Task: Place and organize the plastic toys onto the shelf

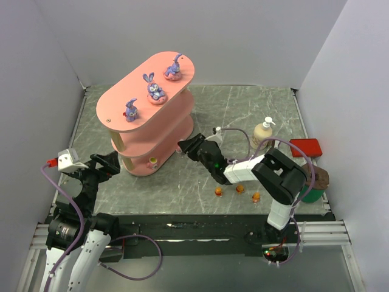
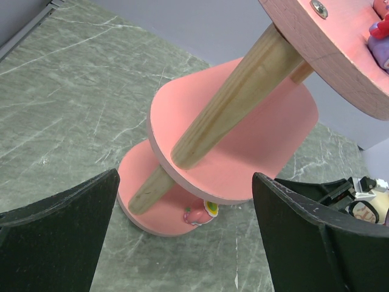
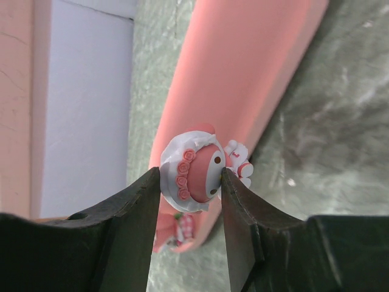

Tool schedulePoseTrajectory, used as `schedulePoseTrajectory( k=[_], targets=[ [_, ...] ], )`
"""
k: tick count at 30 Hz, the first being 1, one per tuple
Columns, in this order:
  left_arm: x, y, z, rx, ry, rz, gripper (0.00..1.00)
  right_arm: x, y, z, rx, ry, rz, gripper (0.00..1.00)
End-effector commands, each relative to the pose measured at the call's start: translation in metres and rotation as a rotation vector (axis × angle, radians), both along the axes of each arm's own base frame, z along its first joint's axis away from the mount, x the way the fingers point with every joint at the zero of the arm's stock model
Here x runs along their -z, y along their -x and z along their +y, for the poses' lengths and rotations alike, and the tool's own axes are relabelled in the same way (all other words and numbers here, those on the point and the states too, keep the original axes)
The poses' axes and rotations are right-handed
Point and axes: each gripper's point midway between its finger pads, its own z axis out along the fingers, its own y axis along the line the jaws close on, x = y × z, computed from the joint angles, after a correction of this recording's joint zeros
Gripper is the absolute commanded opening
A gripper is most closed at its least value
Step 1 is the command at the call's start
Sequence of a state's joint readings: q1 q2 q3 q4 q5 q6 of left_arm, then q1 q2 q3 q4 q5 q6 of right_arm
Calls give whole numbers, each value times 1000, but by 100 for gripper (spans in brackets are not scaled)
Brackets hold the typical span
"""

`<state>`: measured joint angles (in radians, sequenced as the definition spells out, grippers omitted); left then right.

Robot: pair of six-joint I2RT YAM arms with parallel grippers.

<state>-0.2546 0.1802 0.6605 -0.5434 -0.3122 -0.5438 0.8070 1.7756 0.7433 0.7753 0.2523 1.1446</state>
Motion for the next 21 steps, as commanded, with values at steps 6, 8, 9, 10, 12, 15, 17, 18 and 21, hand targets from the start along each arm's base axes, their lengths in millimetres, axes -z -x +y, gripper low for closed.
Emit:
schedulePoseTrajectory(
  k=[6,8,9,10,12,15,17,18,21],
  targets=[
    [-9,1,2,-13,13,-32,96,-25,-20,27,45,-38,-57,37],
    [-8,1,2,-12,12,-29,96,-24,-21,29,54,-32,-57,38],
    [-9,1,2,-12,13,-32,96,-24,-20,32,51,-33,-58,38],
    [-9,0,2,-12,13,-30,96,-25,-22,33,57,-37,-63,38],
    [-9,0,2,-12,11,-30,96,-20,-22,35,60,-32,-51,39],
    [-9,0,2,-10,10,-30,96,-17,-23,39,66,-26,-45,39],
    [-9,0,2,-8,10,-30,96,-15,-24,41,71,-19,-42,39],
    [-9,0,2,-8,10,-30,96,-15,-24,42,74,-20,-39,39],
    [-9,0,2,-8,10,-30,96,-12,-25,43,83,-22,-27,39]
  ],
)
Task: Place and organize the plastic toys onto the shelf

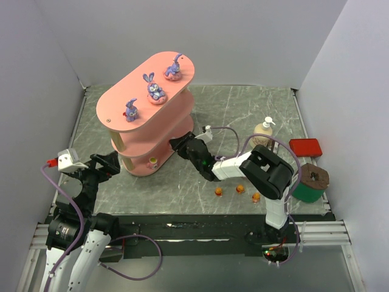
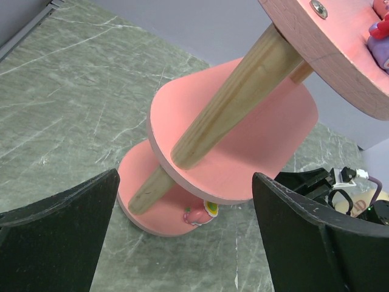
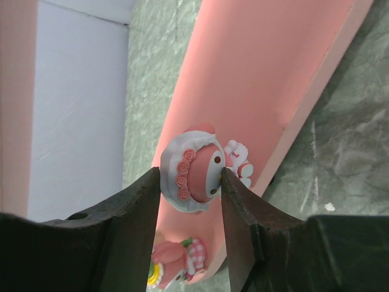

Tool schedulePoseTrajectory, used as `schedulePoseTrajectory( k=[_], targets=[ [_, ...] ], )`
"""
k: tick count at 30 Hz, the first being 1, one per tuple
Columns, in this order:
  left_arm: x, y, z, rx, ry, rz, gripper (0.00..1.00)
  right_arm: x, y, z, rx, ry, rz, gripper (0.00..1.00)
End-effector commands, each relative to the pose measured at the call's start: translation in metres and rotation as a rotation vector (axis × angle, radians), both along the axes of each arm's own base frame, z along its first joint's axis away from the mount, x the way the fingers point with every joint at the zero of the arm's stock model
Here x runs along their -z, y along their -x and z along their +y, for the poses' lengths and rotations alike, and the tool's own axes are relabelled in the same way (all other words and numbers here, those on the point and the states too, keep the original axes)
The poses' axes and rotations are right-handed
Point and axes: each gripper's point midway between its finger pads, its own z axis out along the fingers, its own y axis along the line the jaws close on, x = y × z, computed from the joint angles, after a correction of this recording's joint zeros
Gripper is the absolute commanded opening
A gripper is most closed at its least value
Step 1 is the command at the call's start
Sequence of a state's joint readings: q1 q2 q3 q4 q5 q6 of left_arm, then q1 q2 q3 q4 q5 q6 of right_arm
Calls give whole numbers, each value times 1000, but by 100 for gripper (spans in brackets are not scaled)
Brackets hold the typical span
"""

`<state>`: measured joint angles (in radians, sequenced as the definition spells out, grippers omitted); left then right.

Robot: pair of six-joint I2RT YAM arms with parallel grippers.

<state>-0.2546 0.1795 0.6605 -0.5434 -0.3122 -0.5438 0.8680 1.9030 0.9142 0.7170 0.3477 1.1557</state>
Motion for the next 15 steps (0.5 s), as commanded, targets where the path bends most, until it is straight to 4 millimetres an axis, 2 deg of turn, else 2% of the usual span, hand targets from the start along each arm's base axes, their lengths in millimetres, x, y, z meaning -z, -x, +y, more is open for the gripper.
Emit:
schedulePoseTrajectory(
  k=[1,15],
  targets=[
    [-9,0,2,-8,10,-31,96,-15,-10,5,54,-45,-20,39],
    [-9,0,2,-10,11,-30,96,3,-11,14,88,-49,2,45]
  ],
)
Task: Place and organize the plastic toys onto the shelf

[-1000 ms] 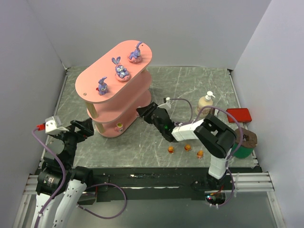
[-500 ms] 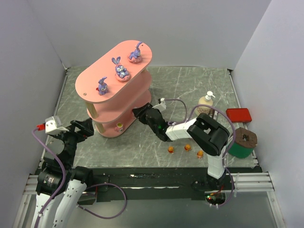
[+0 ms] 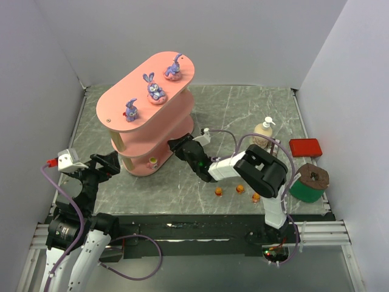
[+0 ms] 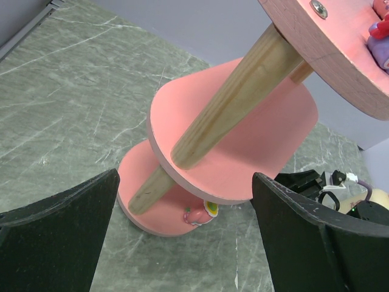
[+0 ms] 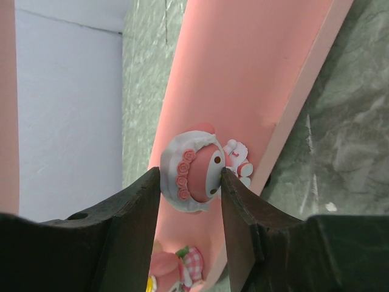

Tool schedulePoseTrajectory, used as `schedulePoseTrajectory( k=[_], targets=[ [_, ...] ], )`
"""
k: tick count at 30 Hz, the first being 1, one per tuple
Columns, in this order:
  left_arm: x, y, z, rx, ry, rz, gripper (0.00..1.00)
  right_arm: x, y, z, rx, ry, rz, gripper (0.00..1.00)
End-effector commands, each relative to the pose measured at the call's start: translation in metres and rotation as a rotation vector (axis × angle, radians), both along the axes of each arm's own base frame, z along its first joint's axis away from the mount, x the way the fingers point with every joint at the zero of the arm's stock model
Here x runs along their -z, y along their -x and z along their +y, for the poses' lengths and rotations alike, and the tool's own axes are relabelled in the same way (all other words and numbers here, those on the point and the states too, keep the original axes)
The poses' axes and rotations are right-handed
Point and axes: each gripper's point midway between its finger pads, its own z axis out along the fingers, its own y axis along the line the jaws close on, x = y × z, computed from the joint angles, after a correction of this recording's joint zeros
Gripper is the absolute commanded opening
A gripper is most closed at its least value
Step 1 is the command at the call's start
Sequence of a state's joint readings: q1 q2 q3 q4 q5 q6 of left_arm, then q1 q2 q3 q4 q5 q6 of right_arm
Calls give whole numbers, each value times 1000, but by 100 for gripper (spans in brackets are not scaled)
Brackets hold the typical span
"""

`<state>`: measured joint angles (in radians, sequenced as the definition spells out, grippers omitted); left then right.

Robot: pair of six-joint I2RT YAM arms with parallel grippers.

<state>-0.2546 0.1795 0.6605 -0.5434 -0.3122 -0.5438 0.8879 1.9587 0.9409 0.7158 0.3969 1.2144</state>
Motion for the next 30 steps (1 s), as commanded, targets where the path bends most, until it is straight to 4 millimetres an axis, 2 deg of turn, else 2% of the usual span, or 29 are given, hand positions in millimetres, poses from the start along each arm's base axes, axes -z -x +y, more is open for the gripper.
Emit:
schedulePoseTrajectory(
  k=[1,7,14,22,30],
  targets=[
    [-8,0,2,-13,11,-28,96,-13,-10,10,45,-34,-29,46],
    [-8,0,2,-12,11,-28,96,-2,-9,15,35,-36,-8,50],
    [-8,0,3,-15,12,-28,96,-2,-7,14,35,-28,-16,55],
    [-8,0,3,-16,12,-28,96,-11,-6,12,38,-7,-39,64],
    [-9,0,3,-19,13,-28,96,-31,-5,-2,77,19,-125,66]
  ],
)
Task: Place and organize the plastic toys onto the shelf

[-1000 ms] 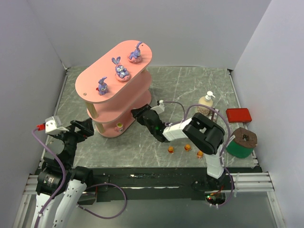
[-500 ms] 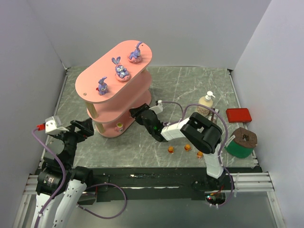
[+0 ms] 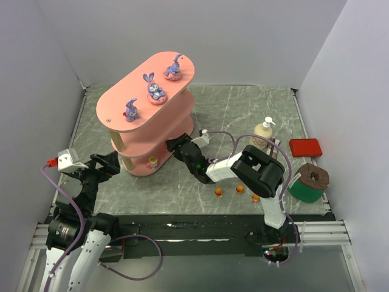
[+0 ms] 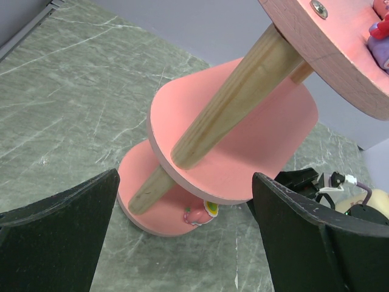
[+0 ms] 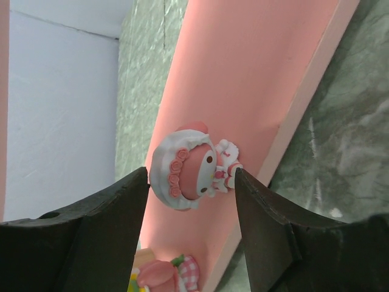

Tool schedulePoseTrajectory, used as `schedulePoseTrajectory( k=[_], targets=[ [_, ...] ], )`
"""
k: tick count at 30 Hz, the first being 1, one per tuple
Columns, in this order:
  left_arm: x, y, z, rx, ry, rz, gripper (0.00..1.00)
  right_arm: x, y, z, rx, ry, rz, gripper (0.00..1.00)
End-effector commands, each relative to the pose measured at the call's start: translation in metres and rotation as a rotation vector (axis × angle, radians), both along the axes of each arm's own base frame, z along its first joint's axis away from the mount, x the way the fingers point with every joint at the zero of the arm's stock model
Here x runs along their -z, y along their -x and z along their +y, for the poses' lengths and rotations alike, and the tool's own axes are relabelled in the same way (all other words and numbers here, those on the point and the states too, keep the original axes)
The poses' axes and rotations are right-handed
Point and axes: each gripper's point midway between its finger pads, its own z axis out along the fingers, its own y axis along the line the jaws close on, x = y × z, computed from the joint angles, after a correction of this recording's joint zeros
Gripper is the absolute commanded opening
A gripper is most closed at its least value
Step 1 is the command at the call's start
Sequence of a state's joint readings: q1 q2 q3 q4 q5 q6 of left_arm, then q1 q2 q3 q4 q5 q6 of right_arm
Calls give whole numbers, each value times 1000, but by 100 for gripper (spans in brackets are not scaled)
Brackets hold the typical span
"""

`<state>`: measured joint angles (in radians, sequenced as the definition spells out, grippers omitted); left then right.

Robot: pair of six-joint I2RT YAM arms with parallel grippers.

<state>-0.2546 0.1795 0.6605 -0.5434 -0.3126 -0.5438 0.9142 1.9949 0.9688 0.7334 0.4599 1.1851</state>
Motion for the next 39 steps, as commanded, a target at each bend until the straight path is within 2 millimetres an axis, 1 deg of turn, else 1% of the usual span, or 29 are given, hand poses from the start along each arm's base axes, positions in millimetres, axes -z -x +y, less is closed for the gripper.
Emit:
schedulePoseTrajectory(
  k=[1,6,9,10,12,13,14,15,16,17,18,19,20,21,23,24,26,27,29,30,32,33,35,37,39],
  targets=[
    [-9,0,3,-19,13,-28,96,-39,-2,-10,52,-12,-102,66],
    [-8,0,4,-22,14,-26,96,-47,2,-21,65,-8,-127,67],
    [-8,0,4,-22,14,-27,96,-55,7,-34,80,-10,-151,66],
    [-8,0,4,-24,15,-26,96,-61,10,-38,83,-7,-159,66],
    [-8,0,4,-24,17,-27,96,-61,13,-47,84,17,-159,66],
    [-8,0,4,-25,16,-27,96,-72,14,-52,86,12,-175,66],
    [-8,0,4,-25,17,-27,96,-70,16,-57,79,39,-169,66],
    [-8,1,4,-25,15,-26,96,-75,20,-66,77,48,-167,67],
    [-8,0,4,-25,15,-24,96,-73,18,-78,84,65,-156,67],
    [-8,0,4,-25,15,-24,96,-60,21,-89,76,114,-116,67],
    [-8,0,4,-24,15,-24,96,-62,27,-102,71,124,-108,67],
    [-8,0,4,-22,15,-26,96,-61,23,-120,94,144,-94,67],
    [-8,0,4,-21,14,-27,96,-45,29,-137,99,209,-43,68],
    [-8,1,3,-19,15,-28,96,-48,37,-156,118,223,-37,68],
    [-9,1,2,-11,15,-31,96,-45,39,-190,168,287,-13,68],
    [-9,1,2,-10,13,-33,96,-49,46,-211,212,336,-7,69],
    [-10,2,0,0,12,-38,96,-54,48,-239,272,408,4,71],
    [-9,1,0,0,10,-37,96,-54,54,-252,288,452,40,72],
    [-9,1,-1,9,8,-33,96,-50,59,-269,308,496,85,74],
    [-9,0,-2,12,7,-35,96,-45,64,-281,328,526,130,77],
    [-9,0,-5,31,4,-34,96,-36,71,-289,335,542,174,79],
    [-8,-1,-6,35,2,-31,96,-26,77,-295,333,574,213,82],
    [-9,-1,-7,40,-1,-31,96,-15,83,-301,344,604,261,87],
    [-8,-2,-9,49,-3,-30,96,-3,92,-309,350,648,321,90],
    [-8,-1,-9,51,-4,-31,96,6,95,-311,338,683,356,93]
  ],
)
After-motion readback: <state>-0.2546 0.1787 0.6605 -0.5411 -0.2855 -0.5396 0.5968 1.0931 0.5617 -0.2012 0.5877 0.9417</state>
